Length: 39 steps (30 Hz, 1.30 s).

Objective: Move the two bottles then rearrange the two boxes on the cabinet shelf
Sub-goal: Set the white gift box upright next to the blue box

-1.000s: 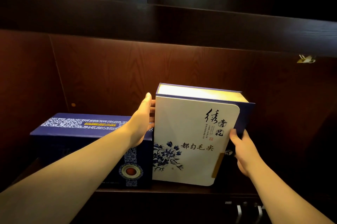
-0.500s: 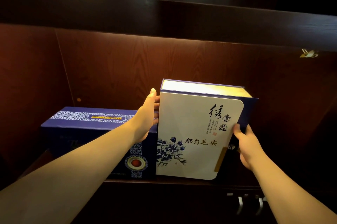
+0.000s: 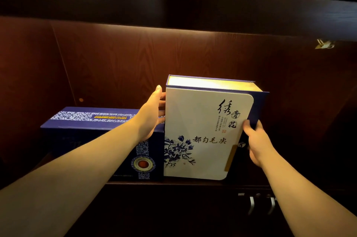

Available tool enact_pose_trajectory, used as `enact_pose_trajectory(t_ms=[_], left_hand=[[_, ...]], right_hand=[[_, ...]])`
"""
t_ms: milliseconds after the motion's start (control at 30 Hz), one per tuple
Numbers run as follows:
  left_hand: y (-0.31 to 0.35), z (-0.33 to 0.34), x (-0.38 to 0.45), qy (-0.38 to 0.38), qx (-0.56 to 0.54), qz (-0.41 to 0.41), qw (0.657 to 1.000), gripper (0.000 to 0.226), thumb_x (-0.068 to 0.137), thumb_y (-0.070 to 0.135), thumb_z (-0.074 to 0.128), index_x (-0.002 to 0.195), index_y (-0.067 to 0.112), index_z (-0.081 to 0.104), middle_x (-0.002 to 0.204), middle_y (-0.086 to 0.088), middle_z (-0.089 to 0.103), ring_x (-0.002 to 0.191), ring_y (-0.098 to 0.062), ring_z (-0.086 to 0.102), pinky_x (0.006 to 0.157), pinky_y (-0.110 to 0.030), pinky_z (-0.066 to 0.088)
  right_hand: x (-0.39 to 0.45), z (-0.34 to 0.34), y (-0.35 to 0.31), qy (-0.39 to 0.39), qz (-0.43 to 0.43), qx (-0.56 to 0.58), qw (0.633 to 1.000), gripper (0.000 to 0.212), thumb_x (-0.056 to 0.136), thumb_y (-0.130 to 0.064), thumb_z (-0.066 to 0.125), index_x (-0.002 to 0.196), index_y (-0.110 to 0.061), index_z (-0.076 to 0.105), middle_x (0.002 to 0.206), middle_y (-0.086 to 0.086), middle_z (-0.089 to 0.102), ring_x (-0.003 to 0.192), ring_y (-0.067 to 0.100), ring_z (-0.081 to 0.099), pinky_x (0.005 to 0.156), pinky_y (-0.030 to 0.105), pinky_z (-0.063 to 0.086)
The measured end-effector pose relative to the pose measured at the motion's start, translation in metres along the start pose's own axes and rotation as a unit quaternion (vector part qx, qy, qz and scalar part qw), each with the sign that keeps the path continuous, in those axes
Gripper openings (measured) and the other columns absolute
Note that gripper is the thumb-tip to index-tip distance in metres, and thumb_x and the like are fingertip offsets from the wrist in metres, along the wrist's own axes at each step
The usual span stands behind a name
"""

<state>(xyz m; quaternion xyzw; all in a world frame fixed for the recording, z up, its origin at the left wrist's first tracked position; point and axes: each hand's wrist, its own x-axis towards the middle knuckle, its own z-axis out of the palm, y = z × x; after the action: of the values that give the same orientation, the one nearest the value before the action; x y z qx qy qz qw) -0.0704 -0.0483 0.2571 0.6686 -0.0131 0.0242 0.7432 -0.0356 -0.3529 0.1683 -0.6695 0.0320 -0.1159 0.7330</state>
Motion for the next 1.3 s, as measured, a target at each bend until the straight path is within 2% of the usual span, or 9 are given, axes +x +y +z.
enact_pose_trajectory(t_ms=[133, 233, 333, 567, 767, 933, 1100, 1233, 1300], left_hand=[[-0.001, 0.000, 0.001, 0.006, 0.000, -0.001, 1.000, 0.052, 0.100, 0.060, 0.027, 0.118, 0.025, 0.062, 0.114, -0.007, 0.070, 0.101, -0.022, 0.069, 0.077, -0.034, 0.055], [-0.003, -0.001, 0.000, 0.003, -0.007, -0.003, 1.000, 0.055, 0.100, 0.059, 0.028, 0.128, 0.022, 0.058, 0.120, -0.009, 0.068, 0.107, -0.025, 0.067, 0.086, -0.038, 0.054], [-0.005, -0.001, 0.000, -0.004, -0.019, -0.002, 1.000, 0.051, 0.100, 0.058, 0.029, 0.126, 0.025, 0.059, 0.122, -0.005, 0.066, 0.109, -0.022, 0.065, 0.081, -0.033, 0.053], [-0.007, 0.001, 0.003, -0.013, -0.038, 0.007, 0.999, 0.049, 0.101, 0.056, 0.030, 0.127, 0.025, 0.059, 0.124, -0.006, 0.065, 0.111, -0.022, 0.063, 0.090, -0.034, 0.051], [-0.010, 0.002, 0.007, -0.014, -0.036, 0.011, 0.999, 0.043, 0.102, 0.054, 0.030, 0.121, 0.028, 0.059, 0.125, -0.004, 0.063, 0.112, -0.020, 0.061, 0.088, -0.031, 0.050], [-0.015, 0.000, 0.010, -0.010, -0.042, 0.020, 0.999, 0.046, 0.102, 0.052, 0.033, 0.132, 0.024, 0.055, 0.132, -0.008, 0.060, 0.119, -0.024, 0.058, 0.102, -0.041, 0.047], [-0.015, -0.001, 0.011, -0.010, -0.034, 0.022, 0.999, 0.041, 0.102, 0.053, 0.034, 0.126, 0.029, 0.056, 0.129, -0.003, 0.061, 0.117, -0.021, 0.059, 0.091, -0.034, 0.051], [-0.016, -0.002, 0.012, -0.008, -0.003, 0.024, 1.000, 0.038, 0.101, 0.055, 0.033, 0.119, 0.033, 0.058, 0.124, 0.003, 0.062, 0.113, -0.014, 0.060, 0.078, -0.025, 0.053], [-0.015, -0.005, 0.012, -0.015, 0.028, 0.034, 0.999, 0.044, 0.101, 0.057, 0.030, 0.129, 0.032, 0.054, 0.125, 0.005, 0.060, 0.114, -0.010, 0.057, 0.074, -0.022, 0.052]], right_hand=[[0.001, 0.000, 0.000, 0.003, -0.006, -0.002, 1.000, 0.022, 0.103, -0.037, 0.054, 0.098, -0.056, 0.065, 0.102, -0.025, 0.075, 0.111, 0.006, 0.061, 0.087, 0.033, 0.047], [0.003, -0.001, 0.000, 0.004, -0.006, -0.002, 1.000, 0.022, 0.102, -0.037, 0.054, 0.098, -0.055, 0.065, 0.114, -0.015, 0.073, 0.117, 0.014, 0.061, 0.103, 0.046, 0.047], [0.006, -0.001, 0.001, 0.000, -0.004, 0.004, 1.000, 0.024, 0.102, -0.038, 0.054, 0.095, -0.058, 0.067, 0.118, -0.011, 0.073, 0.122, 0.019, 0.060, 0.111, 0.054, 0.042], [0.010, 0.000, 0.004, -0.016, -0.019, 0.024, 0.999, 0.022, 0.102, -0.036, 0.053, 0.104, -0.052, 0.068, 0.110, -0.020, 0.077, 0.119, 0.014, 0.060, 0.110, 0.048, 0.042], [0.017, -0.003, 0.005, -0.031, -0.018, 0.034, 0.999, 0.022, 0.104, -0.036, 0.050, 0.111, -0.044, 0.069, 0.122, -0.008, 0.075, 0.125, 0.022, 0.060, 0.114, 0.054, 0.039], [0.019, -0.003, 0.007, -0.034, -0.013, 0.042, 0.998, 0.026, 0.104, -0.035, 0.049, 0.106, -0.048, 0.072, 0.127, -0.003, 0.072, 0.129, 0.025, 0.057, 0.116, 0.057, 0.036], [0.018, -0.002, 0.007, -0.031, -0.011, 0.030, 0.999, 0.027, 0.103, -0.039, 0.049, 0.103, -0.056, 0.070, 0.120, -0.016, 0.074, 0.130, 0.018, 0.055, 0.118, 0.054, 0.032], [0.016, -0.004, 0.007, -0.029, -0.013, 0.026, 0.999, 0.025, 0.101, -0.042, 0.050, 0.105, -0.058, 0.069, 0.125, -0.014, 0.072, 0.132, 0.020, 0.054, 0.118, 0.056, 0.032], [0.015, -0.005, 0.006, -0.036, -0.007, 0.030, 0.999, 0.026, 0.101, -0.041, 0.049, 0.106, -0.058, 0.069, 0.132, -0.010, 0.068, 0.135, 0.021, 0.051, 0.118, 0.057, 0.031]])
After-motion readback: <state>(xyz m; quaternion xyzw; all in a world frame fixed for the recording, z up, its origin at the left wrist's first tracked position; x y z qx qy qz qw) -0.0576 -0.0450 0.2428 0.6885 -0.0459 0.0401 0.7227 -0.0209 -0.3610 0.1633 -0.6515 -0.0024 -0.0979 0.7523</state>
